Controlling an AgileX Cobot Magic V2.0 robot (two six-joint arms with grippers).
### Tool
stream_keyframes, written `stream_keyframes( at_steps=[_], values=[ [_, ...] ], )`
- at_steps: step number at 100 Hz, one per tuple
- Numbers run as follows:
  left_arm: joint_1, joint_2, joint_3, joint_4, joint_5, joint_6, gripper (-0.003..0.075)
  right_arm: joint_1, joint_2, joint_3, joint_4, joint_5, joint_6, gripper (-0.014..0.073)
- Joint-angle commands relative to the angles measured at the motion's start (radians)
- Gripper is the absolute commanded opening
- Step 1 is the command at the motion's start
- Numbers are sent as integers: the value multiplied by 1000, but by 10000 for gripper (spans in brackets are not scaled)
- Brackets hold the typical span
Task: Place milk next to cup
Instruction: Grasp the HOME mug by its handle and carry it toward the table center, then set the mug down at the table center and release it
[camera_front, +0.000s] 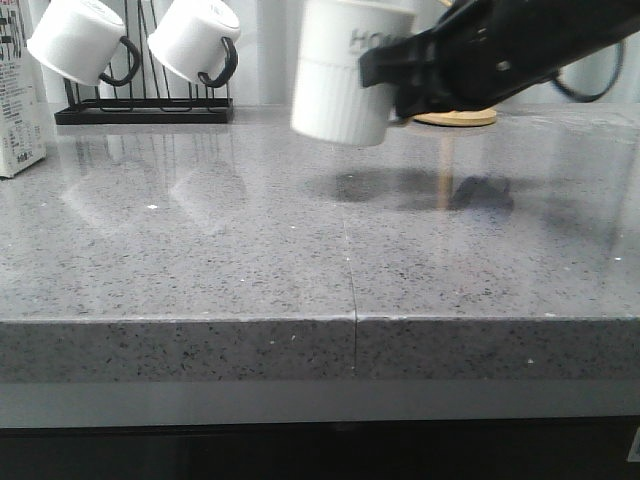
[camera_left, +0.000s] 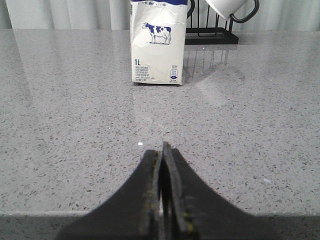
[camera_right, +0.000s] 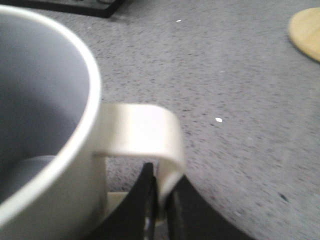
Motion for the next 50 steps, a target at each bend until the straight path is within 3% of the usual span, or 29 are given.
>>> stream_keyframes(
  at_steps=[1, 21, 41, 50],
  values=[
    [1, -32, 40, -3, -83, -8, -21, 6, 6, -70, -3, -97, -9, -65],
    [1, -32, 40, -3, -83, -8, -21, 6, 58, -83, -3, -99, -9, -41],
    [1, -32, 40, -3, -83, -8, -21, 6, 61, -83, -3, -58, -9, 203],
    [1, -32, 40, -3, -83, -8, -21, 6, 56, -81, -3, -27, -9, 244]
  ],
)
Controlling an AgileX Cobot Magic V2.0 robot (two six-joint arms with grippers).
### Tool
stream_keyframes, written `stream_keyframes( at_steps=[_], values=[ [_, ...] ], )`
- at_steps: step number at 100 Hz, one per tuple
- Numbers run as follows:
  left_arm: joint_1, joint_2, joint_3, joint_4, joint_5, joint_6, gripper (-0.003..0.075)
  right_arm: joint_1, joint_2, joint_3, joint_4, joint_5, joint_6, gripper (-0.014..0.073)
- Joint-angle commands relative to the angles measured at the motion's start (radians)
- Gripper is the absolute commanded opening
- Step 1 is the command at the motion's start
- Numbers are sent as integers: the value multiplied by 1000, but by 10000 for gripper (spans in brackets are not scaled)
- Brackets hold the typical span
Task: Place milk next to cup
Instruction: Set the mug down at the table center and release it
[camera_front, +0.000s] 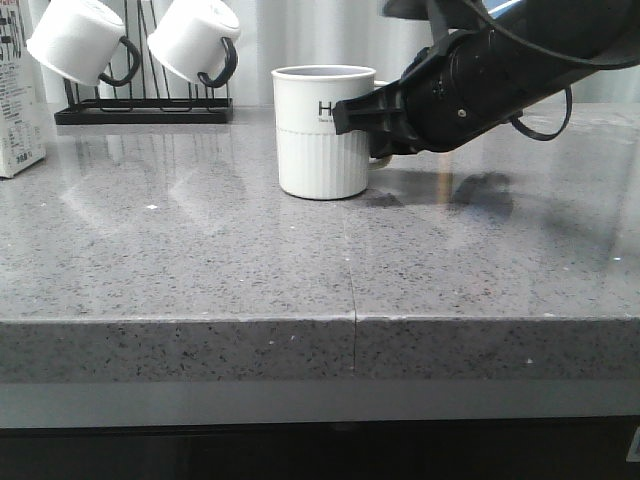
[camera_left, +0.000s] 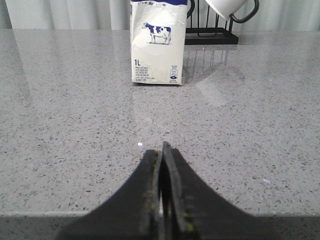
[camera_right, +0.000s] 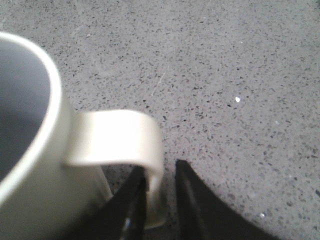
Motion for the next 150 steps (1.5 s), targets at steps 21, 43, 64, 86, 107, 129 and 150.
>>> stream_keyframes(
  at_steps=[21, 43, 64, 86, 107, 129, 150],
  values=[
    [1, -32, 40, -3, -83, -8, -21, -1, -129, -13, -3, 107, -8, 239],
    [1, -32, 40, -3, -83, -8, -21, -1, -266, 118, -3, 96, -8, 157],
    [1, -32, 40, -3, -83, -8, -21, -1, -461, 291, -3, 90, -8, -65],
    [1, -32, 40, -3, -83, -8, -21, -1, -722, 451, -3, 97, -8, -75],
    [1, -32, 40, -3, -83, -8, -21, -1, -989, 578, -3, 140, -8, -75],
    [1, -32, 40, -3, -83, -8, -21, -1, -1286, 657, -3, 304, -6, -75],
    [1, -32, 40, -3, -166, -8, -21, -1, -1515, 680, -3, 501, -2, -75]
  ],
)
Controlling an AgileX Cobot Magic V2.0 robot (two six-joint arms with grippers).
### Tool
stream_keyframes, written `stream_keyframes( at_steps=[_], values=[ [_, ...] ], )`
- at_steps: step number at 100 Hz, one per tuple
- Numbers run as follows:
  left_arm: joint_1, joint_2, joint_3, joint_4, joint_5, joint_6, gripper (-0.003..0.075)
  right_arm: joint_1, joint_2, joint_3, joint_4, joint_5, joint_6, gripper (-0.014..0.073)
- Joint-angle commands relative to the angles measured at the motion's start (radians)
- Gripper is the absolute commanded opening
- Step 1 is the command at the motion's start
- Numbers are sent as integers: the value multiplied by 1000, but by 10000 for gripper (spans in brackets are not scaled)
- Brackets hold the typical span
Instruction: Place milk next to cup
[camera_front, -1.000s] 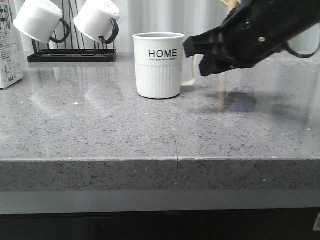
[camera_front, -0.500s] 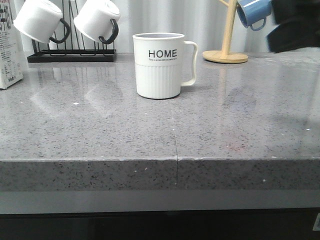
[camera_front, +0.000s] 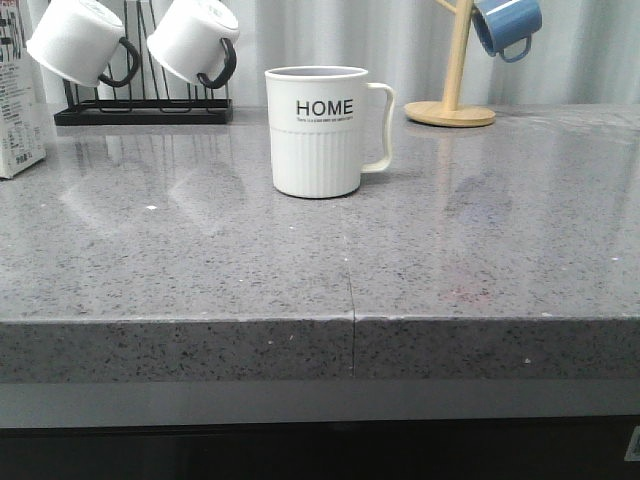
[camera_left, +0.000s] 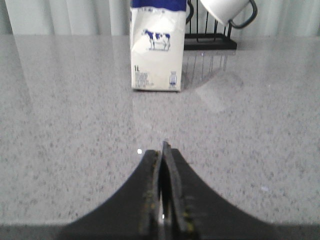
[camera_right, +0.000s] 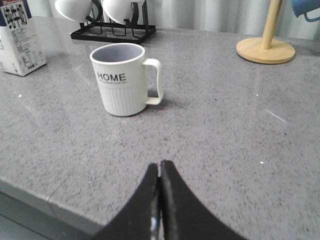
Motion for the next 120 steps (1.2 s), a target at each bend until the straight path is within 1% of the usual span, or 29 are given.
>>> stream_keyframes(
  at_steps=[1, 12, 19, 25, 30, 39, 47, 54, 61, 74, 81, 85, 90, 93, 95, 96, 97, 98, 99, 100, 107, 111, 120],
  values=[
    [1, -32, 40, -3, -139, -8, -21, -1, -81, -21, -3, 23, -2, -75],
    [1, -32, 40, -3, -215, -8, -21, -1, -151, -21, -3, 104, -2, -75],
    [1, -32, 36, -18, -268, -8, -21, -1, -170, -21, -3, 129, -2, -75],
    [-1, -32, 9, -41, -270, -8, -21, -1, -172, -21, -3, 142, -2, -75],
    [-1, -32, -30, -41, -243, -8, -21, -1, -170, -21, -3, 153, -2, -75],
    [-1, -13, -132, -18, -132, -8, -21, -1, -170, -21, -3, 158, -2, -75],
    [-1, 39, -216, -13, -27, -8, -21, -1, -170, -21, -3, 158, -2, -75],
    [-1, 101, -282, -4, 32, -8, -21, -1, -170, -21, -3, 158, -2, -75],
    [-1, 168, -339, 53, 63, -8, -20, -1, -170, -21, -3, 158, -2, -75],
    [-1, 288, -420, 196, 66, -8, -12, -1, -170, -21, -3, 158, -2, -75],
    [-1, 357, -452, 222, 66, -8, 55, -1, -170, -21, -3, 158, -2, -75],
    [-1, 397, -470, 219, 64, -8, 132, -1, -170, -21, -3, 158, -2, -75],
    [-1, 443, -485, 207, 45, -8, 250, -1, -170, -21, -3, 158, -2, -75],
    [-1, 474, -491, 202, 23, -8, 347, -1, -170, -21, -3, 158, -2, -75],
    [-1, 487, -494, 195, -1, -8, 388, -1, -170, -21, -3, 158, -2, -75],
    [-1, 498, -494, 193, -19, -8, 428, -1, -170, -21, -3, 158, -2, -75],
    [-1, 504, -494, 193, -28, -8, 448, -1, -170, -21, -3, 158, -2, -75],
    [-1, 516, -496, 193, -38, -8, 487, -1, -170, -21, -3, 158, -2, -75],
    [-1, 522, -496, 193, -58, -8, 506, -1, -170, -21, -3, 158, -2, -75],
    [-1, 534, -498, 193, -68, -8, 542, -1, -170, -21, -3, 158, -2, -75],
    [-1, 590, -499, 182, -174, -8, 673, -1, -170, -21, -3, 158, -2, -75],
    [-1, 619, -499, 165, -239, -8, 700, -1, -170, -21, -3, 158, -2, -75],
    [-1, 693, -499, 143, -354, -8, 672, -1, -170, -21, -3, 158, -2, -75]
  ],
)
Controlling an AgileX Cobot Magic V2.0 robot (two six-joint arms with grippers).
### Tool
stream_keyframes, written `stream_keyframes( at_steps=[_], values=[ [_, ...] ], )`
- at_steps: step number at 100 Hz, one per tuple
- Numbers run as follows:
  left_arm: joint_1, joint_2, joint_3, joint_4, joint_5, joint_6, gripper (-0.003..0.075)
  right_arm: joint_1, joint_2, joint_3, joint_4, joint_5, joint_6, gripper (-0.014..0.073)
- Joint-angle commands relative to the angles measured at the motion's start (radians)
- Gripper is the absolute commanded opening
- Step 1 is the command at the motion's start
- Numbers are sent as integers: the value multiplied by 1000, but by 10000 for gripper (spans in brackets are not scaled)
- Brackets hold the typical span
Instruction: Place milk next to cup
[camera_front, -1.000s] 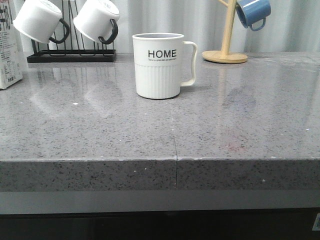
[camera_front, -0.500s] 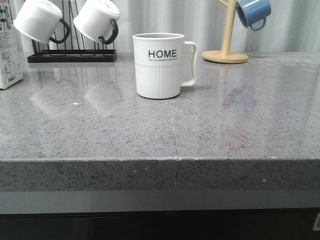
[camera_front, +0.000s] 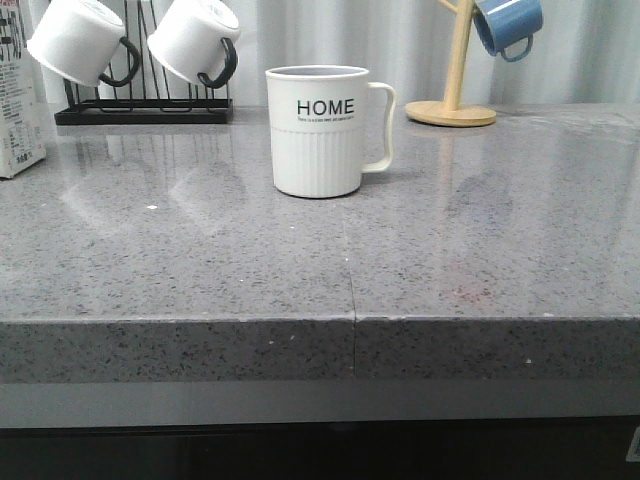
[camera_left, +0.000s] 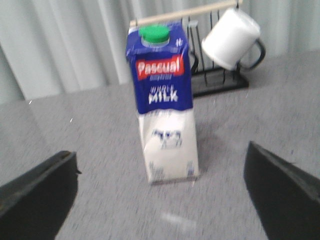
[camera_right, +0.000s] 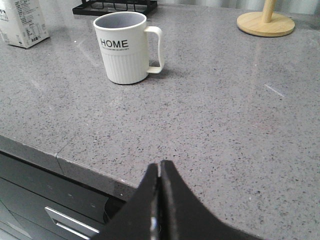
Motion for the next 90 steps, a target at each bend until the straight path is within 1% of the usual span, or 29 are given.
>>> stream_keyframes(
  at_steps=[1, 7, 21, 44, 55, 65, 78, 90],
  values=[
    [-1, 77, -39, -25, -197, -8, 667, -1, 10, -27, -3, -74, -4, -75],
    [-1, 124, -50, -27, -229, -8, 654, -1, 10, -27, -3, -74, -4, -75],
    [-1, 245, -107, -86, -229, -10, 654, -1, 10, -27, -3, -74, -4, -75],
    [-1, 441, -232, -116, -246, -10, 654, -1, 10, -27, -3, -74, -4, -75],
    [-1, 530, -291, -116, -257, -10, 650, -1, 10, -27, -3, -74, -4, -75],
    [-1, 614, -335, -116, -306, -10, 640, -1, 10, -27, -3, -74, -4, -75],
    [17, 716, -407, -121, -311, -10, 617, -1, 10, -27, -3, -74, -4, -75],
    [22, 802, -460, -128, -331, -10, 617, -1, 10, -27, -3, -73, -4, -75]
  ],
)
